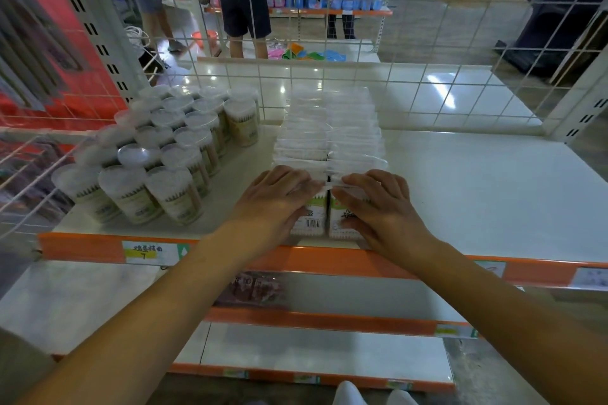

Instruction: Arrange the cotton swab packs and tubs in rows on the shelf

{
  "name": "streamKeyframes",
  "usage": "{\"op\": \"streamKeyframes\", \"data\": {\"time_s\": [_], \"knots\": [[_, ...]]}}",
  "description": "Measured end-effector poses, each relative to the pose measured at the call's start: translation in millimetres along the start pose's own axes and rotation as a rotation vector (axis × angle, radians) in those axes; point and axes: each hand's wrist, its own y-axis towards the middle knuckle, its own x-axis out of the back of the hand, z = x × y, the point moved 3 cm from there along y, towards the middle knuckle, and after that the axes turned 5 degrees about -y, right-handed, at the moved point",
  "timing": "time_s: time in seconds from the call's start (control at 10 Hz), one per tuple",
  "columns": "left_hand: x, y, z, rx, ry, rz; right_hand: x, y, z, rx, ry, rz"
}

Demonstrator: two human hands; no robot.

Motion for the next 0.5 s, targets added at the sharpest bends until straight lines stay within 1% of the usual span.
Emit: {"op": "streamKeyframes", "data": {"time_s": [0.1, 0.3, 0.4, 0.5], "knots": [[0, 2, -1, -0.001, 0.001, -0.006, 0, 1, 1, -0.01, 0.0, -0.005], [3, 2, -3, 0.04, 0.045, 0.039, 7, 4, 5, -0.054, 0.058, 0.037], [7, 4, -7, 0.028, 0.053, 0.025, 11, 4, 7, -0.066, 0.067, 0.035], [11, 8, -12, 0.025, 0.067, 0.005, 15, 7, 8, -0.117, 0.071, 0.04]]}}
